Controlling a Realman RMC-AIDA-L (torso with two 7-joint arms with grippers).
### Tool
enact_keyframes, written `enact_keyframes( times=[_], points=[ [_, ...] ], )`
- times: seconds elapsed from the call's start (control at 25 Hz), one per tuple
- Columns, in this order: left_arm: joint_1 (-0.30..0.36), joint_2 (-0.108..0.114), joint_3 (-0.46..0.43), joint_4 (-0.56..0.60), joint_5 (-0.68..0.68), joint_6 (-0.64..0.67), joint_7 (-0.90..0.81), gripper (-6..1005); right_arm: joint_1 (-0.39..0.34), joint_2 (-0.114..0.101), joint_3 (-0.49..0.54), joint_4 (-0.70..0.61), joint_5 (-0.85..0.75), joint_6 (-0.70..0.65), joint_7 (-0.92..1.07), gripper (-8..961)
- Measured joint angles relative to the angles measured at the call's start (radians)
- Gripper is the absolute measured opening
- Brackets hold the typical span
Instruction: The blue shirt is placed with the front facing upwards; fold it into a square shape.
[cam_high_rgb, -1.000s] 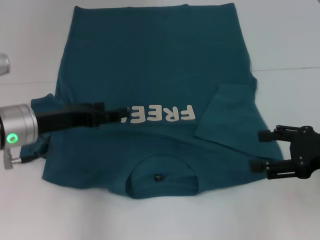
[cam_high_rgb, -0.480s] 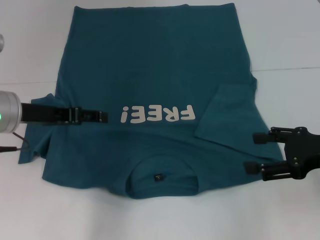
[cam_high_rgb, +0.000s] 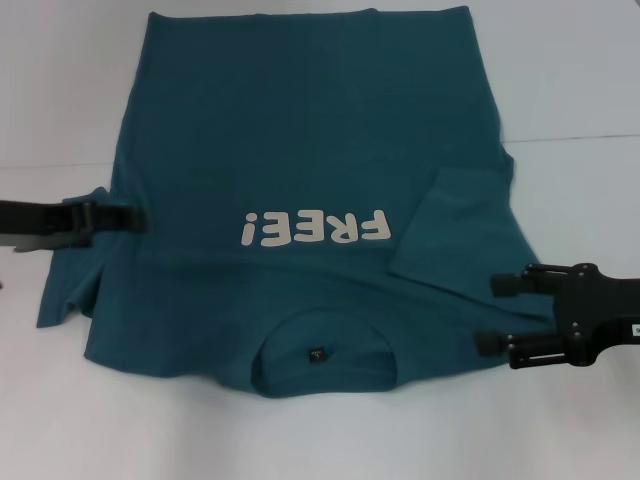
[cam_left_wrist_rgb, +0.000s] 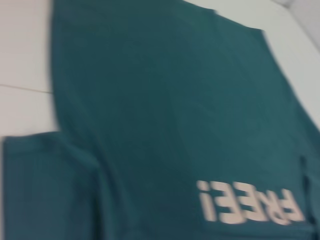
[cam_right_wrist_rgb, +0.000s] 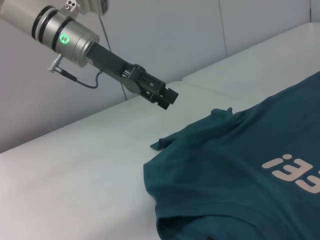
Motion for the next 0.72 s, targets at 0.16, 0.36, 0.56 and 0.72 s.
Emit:
enact_keyframes(
  times=[0.16,0.36,0.56,0.72],
  points=[
    [0.004,-0.001,-0.010,0.003,0.073,-0.020,-0.029,869,0.006,0.000,0.001,0.025,0.001,0.002,-0.006,947],
    [0.007,-0.012,-0.012,0.005,0.141,-0.025,-0.040,869,0.016,-0.001,0.000,0.047,0.001,0.011,-0.008,947],
    [0.013,-0.014,-0.015,0.017,0.152,-0.038,-0.047,868,0.027,0.000,0.000,0.063,0.000,0.021,-0.009,947],
    [0.021,-0.014,-0.017,0.023,0.153,-0.055,-0.048,868,0.033,0.000,0.000,0.071,0.000,0.027,-0.009,946]
  ],
)
